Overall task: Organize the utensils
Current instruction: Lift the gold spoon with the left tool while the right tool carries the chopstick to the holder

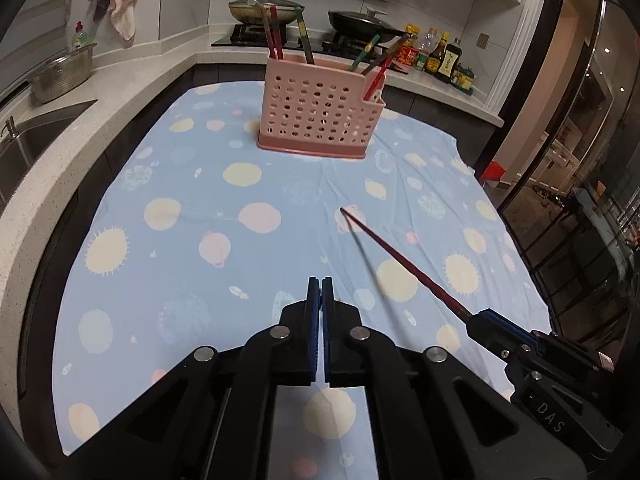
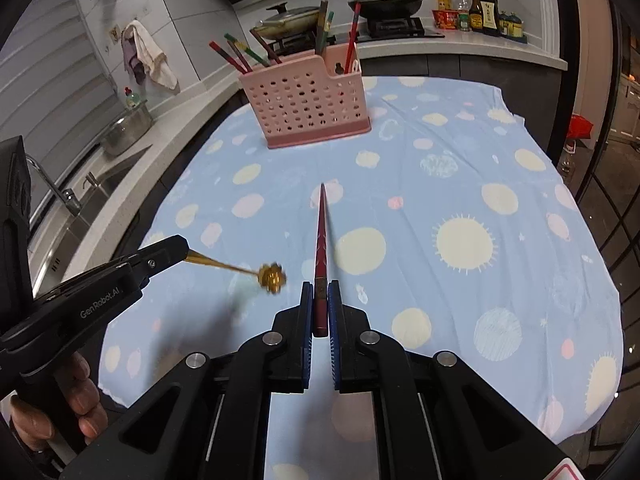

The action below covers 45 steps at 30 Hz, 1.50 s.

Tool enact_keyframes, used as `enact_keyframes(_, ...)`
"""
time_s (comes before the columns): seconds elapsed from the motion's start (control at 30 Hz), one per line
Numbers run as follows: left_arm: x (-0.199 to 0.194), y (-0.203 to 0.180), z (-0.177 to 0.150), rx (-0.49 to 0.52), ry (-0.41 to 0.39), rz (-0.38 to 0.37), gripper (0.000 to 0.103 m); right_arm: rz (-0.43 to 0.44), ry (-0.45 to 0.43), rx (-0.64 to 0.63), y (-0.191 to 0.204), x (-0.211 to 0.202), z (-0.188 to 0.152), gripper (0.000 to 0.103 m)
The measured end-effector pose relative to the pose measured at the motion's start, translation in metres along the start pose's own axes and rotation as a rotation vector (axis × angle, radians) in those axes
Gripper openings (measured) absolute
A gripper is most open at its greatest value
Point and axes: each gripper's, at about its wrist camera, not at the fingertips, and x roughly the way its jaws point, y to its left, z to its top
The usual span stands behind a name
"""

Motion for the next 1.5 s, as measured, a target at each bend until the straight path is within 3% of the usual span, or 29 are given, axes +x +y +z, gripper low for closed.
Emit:
enact_keyframes(0.3, -0.02, -0.003, 0.033, 0.033, -0.071, -0.006, 0.001, 0.027, -0.119, -0.004, 0.005, -0.03, 0.044, 0.007)
enact_keyframes(0.7, -0.035, -0.004, 0.097, 0.07, -0.169, -0.011, 0.001, 0.062, -0.275, 0.002, 0.005, -0.046, 0.128, 0.007)
enact_keyframes(0.9, -0.04, -0.001, 0.152, 0.087, -0.231, -0.034, 0.001, 0.09, -0.367, 0.005, 0.005, -0.052, 0.182, 0.007)
enact_keyframes(1.2, -0.037, -0.004, 0.252, 0.115, -0.356, 0.009, 0.001, 0.075, -0.507, -0.034, 0.026, -0.043, 0.277, 0.007)
enact_keyframes(1.37, -0.017, 0.0, 0.294, 0.115, -0.373, 0.042, 0.001, 0.047, -0.538, -0.042, 0.031, -0.023, 0.319, 0.007)
enact_keyframes(1.5, 0.009, 0.008, 0.308, 0.112, -0.343, 0.062, 0.001, 0.029, -0.528, -0.046, 0.034, 0.0, 0.339, 0.007)
